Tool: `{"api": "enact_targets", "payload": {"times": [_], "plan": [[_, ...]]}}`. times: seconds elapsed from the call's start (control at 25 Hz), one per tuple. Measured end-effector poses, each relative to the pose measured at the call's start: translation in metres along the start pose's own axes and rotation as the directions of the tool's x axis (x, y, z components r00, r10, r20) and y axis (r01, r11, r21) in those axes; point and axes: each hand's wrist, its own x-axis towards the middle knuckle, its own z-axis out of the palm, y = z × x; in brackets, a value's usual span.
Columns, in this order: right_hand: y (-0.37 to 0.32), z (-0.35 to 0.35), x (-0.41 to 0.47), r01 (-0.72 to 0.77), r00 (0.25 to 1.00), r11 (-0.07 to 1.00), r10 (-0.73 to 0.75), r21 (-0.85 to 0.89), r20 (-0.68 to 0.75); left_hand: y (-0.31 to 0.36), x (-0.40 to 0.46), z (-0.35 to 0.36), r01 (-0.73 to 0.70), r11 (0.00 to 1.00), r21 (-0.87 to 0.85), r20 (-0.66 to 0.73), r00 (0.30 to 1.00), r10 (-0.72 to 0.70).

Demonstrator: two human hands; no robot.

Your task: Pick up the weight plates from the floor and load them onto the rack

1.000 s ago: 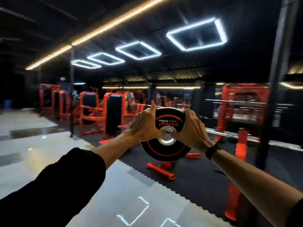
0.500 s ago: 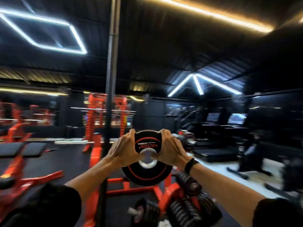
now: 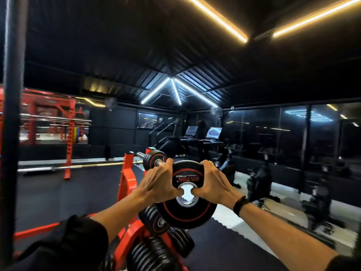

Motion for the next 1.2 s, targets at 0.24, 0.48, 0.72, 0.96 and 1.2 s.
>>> {"api": "enact_targets", "payload": {"times": [0.24, 0.48, 0.72, 0.96, 1.2], "plan": [[0.073, 0.097, 0.079, 0.000, 0.999, 1.000, 0.000, -0.010, 0.050, -0.071, 0.072, 0.104, -0.005, 0.998, 0.067, 0.016, 1.000, 0.004], [0.122, 0.194, 0.179, 0.020, 0.993, 1.000, -0.023, 0.023, 0.117, -0.159, 0.147, 0.183, 0.014, 0.989, 0.144, 0.053, 0.998, -0.022], [0.170, 0.248, 0.246, 0.033, 0.983, 0.996, -0.047, 0.086, 0.178, -0.201, 0.200, 0.233, 0.033, 0.981, 0.190, 0.072, 0.996, -0.047], [0.224, 0.305, 0.305, 0.116, 0.965, 0.984, -0.144, 0.138, 0.218, -0.230, 0.241, 0.288, 0.124, 0.963, 0.238, 0.097, 0.984, -0.150], [0.273, 0.361, 0.375, 0.227, 0.932, 0.947, -0.278, 0.226, 0.232, -0.260, 0.290, 0.342, 0.236, 0.918, 0.319, 0.070, 0.960, -0.271]]}}
